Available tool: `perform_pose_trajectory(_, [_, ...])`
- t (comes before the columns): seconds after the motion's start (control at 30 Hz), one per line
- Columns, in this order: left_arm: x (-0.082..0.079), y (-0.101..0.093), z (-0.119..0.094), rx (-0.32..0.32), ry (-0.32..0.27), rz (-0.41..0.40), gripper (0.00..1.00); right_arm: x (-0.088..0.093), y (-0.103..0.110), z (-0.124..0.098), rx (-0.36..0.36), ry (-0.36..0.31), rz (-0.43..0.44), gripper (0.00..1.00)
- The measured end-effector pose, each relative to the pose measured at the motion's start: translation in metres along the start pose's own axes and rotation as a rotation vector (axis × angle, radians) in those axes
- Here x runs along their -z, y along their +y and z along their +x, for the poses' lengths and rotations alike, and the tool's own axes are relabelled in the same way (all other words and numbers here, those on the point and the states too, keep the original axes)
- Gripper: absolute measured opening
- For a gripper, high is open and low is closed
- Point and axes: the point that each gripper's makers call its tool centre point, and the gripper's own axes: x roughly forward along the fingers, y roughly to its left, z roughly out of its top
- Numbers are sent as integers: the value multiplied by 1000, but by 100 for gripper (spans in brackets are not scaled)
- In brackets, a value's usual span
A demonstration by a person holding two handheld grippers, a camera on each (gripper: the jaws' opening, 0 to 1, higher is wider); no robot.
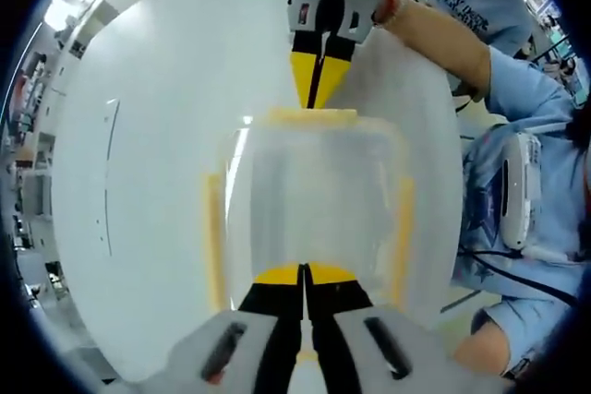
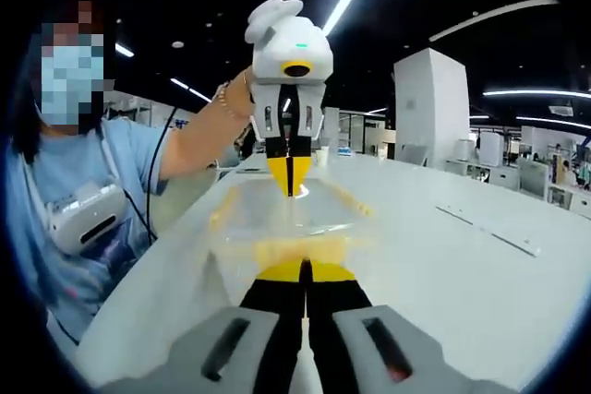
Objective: Snap each plastic latch of the storage box into its locked position after aligning the lid with the box until every specified latch is closed and the lid sits flush.
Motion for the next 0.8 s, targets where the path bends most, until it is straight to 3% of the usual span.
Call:
perform_pose_trajectory(0.03, [0, 0, 0, 0, 1, 4, 0, 1, 0, 2, -4, -2, 10, 0])
perform_pose_trajectory(0.07, [0, -1, -1, 11, 5, 16, 0, 24, 3, 5, -25, 150, 0, 0])
perform_pose_trajectory(0.1, [-9, -5, 1, 25, -40, 7, 0, 7, 7, 15, -18, 107, -24, 0])
perform_pose_trajectory(0.13, [-8, -3, -1, 30, -24, 52, 0, 9, 9, 13, -25, 108, -43, 0])
perform_pose_trajectory(0.2, [-4, -4, -5, 19, -33, 3, 0, 12, 12, 7, -39, 109, -79, 0])
perform_pose_trajectory(0.23, [-4, -4, -5, 24, -46, -1, 0, 14, 10, 12, -46, 93, -43, 0])
perform_pose_trajectory(0.33, [0, -2, -3, 42, -71, -36, 0, 16, 6, 11, -40, 104, -46, 0])
perform_pose_trajectory(0.7, [-2, -3, -3, 33, -15, -47, 0, 20, 10, 8, -24, 143, -34, 0])
perform_pose_trajectory(0.8, [-2, -3, -4, 36, -21, -59, 0, 16, 3, 1, -6, 104, 17, 0])
